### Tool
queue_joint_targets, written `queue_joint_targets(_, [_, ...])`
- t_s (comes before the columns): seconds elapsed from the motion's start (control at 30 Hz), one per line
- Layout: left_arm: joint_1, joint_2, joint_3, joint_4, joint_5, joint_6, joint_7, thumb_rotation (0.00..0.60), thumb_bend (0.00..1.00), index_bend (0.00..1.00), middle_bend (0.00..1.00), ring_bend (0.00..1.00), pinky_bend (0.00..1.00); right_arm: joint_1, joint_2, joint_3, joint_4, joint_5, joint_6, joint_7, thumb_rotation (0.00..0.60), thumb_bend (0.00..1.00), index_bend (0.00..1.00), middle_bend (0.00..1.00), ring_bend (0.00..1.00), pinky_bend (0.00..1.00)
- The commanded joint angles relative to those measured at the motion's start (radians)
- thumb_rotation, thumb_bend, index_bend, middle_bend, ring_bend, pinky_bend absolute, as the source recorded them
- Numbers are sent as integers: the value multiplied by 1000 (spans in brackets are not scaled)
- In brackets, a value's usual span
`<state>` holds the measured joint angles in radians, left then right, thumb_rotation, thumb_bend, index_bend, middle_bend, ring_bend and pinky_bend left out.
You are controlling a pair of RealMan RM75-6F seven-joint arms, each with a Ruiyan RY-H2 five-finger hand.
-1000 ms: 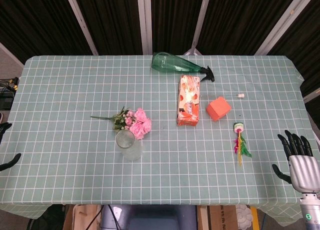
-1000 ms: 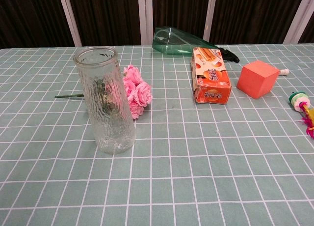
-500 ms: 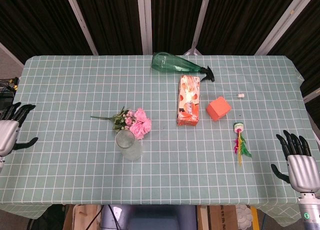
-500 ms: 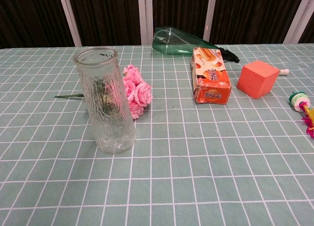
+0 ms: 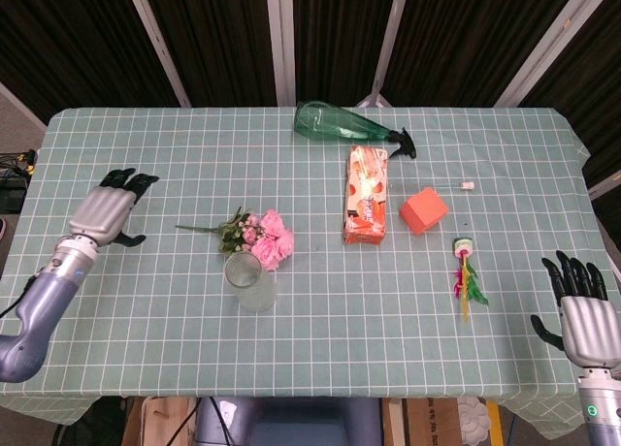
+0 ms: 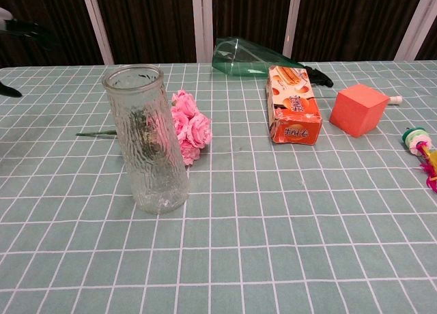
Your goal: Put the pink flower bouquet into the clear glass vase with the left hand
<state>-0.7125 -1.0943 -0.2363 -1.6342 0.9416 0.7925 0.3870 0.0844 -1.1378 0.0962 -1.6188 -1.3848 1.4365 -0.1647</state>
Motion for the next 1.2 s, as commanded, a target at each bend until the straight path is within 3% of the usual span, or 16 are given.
queue_joint_targets(0.03, [-83,-75,11,17,-91,-28,91,600,241,102,82,0,0,0,-4,3,-1,8,0,-10,600,291,120,26,10,0])
queue_joint_targets(0.3, [-174,-227,52,73,-180,-16,163,600,207,79,79,0,0,0,-5,4,-2,14,-1,-8,600,290,120,27,10,0])
queue_joint_targets(0.57, [-182,-385,70,154,-118,74,143,600,185,75,65,0,0,-2,0,3,1,12,-1,6,600,291,120,26,10,0])
queue_joint_targets(0.93, [-204,-503,45,222,-69,133,117,600,183,87,65,0,0,2,1,2,3,12,-9,13,600,290,120,26,10,0])
queue_joint_targets(1.2, [-230,-560,43,277,-116,137,180,600,185,109,111,1,2,-2,4,1,0,10,-2,19,600,291,120,27,10,0])
